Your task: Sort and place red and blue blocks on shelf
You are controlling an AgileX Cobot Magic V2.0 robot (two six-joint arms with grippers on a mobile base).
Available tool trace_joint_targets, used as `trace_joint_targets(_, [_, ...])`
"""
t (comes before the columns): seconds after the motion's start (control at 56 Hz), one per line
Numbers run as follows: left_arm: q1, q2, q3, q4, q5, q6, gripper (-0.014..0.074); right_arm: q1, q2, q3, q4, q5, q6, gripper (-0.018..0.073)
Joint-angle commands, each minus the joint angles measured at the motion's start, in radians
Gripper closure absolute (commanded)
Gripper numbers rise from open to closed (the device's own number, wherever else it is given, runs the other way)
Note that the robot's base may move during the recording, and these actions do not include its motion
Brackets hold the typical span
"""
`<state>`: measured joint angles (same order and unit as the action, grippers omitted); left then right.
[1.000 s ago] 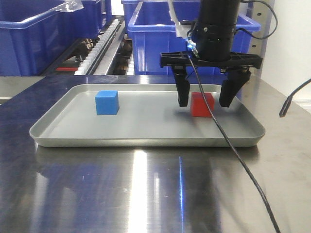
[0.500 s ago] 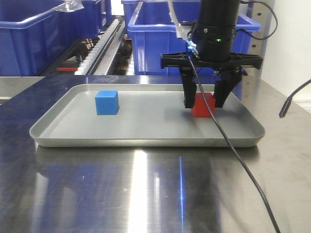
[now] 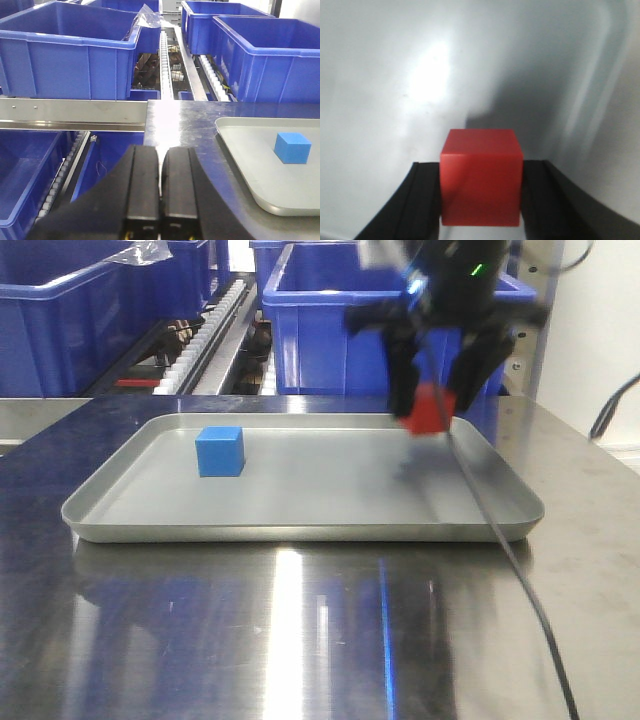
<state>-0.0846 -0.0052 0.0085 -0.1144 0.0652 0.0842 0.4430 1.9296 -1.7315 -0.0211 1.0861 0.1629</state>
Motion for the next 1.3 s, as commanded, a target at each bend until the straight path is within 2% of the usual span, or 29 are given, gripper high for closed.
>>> trace_joint_targets(0.0, [-0.007,-0.020,0.028,-0.001,-0.089,-0.003,0.0517,-0.041,-0.141,0.049,-0.001,-0.095,-0.089,0.0176])
trace_joint_targets(0.268, [-0.007,-0.020,0.028,-0.001,-0.089,-0.003,0.0517,-0.181,-0.472,0.478,-0.001,-0.519,-0.103,0.0176])
trace_joint_targets(0.464, [-0.007,-0.020,0.028,-0.001,-0.089,-0.003,0.0517,-0.298,-0.677,0.739,0.049,-0.743,-0.104,0.0176])
trace_joint_targets(0.75, [-0.007,-0.020,0.028,-0.001,-0.089,-0.003,0.0517,-0.407,-0.917,0.958,0.070,-0.786,-0.238,0.0176])
trace_joint_targets(0.982, [-0.007,-0.020,0.028,-0.001,-0.089,-0.003,0.0517,-0.405,-1.132,1.128,0.071,-0.937,-0.237,0.0176])
trace_joint_targets(1.286, [-0.007,-0.020,0.028,-0.001,-0.089,-0.003,0.0517,-0.405,-1.347,1.219,0.071,-0.936,-0.237,0.0176])
